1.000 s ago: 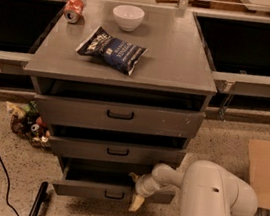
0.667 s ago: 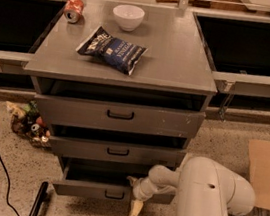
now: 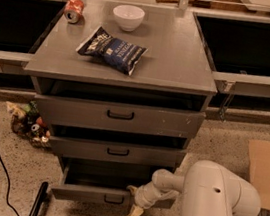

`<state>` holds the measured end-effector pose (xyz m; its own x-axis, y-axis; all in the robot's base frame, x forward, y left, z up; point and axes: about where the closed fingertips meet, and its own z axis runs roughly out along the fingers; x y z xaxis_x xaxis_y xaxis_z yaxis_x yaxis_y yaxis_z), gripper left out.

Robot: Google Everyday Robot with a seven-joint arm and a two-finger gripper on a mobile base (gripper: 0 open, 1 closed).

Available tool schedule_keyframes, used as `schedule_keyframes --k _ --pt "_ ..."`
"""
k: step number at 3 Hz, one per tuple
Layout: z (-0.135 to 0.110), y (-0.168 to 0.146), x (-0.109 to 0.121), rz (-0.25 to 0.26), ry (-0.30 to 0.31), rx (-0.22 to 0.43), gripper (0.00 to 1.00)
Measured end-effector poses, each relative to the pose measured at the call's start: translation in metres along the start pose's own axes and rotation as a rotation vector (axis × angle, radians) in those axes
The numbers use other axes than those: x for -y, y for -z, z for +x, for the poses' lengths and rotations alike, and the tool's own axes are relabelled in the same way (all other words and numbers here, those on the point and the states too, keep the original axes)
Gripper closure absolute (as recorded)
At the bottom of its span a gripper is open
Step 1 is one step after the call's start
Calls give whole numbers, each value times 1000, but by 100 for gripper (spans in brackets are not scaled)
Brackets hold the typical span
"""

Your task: Open bottom drawer

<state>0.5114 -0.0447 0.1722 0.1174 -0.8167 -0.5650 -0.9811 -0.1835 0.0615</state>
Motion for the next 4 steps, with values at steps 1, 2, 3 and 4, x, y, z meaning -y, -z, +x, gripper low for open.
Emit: schedule_keyframes --k 1,2,3,4 --pt "-10 8 -16 -14 16 4 65" --pt "-22 15 -27 -22 36 12 61" --pt "-22 15 -28 -24 36 12 38" --pt "-22 15 -29 -24 36 12 15"
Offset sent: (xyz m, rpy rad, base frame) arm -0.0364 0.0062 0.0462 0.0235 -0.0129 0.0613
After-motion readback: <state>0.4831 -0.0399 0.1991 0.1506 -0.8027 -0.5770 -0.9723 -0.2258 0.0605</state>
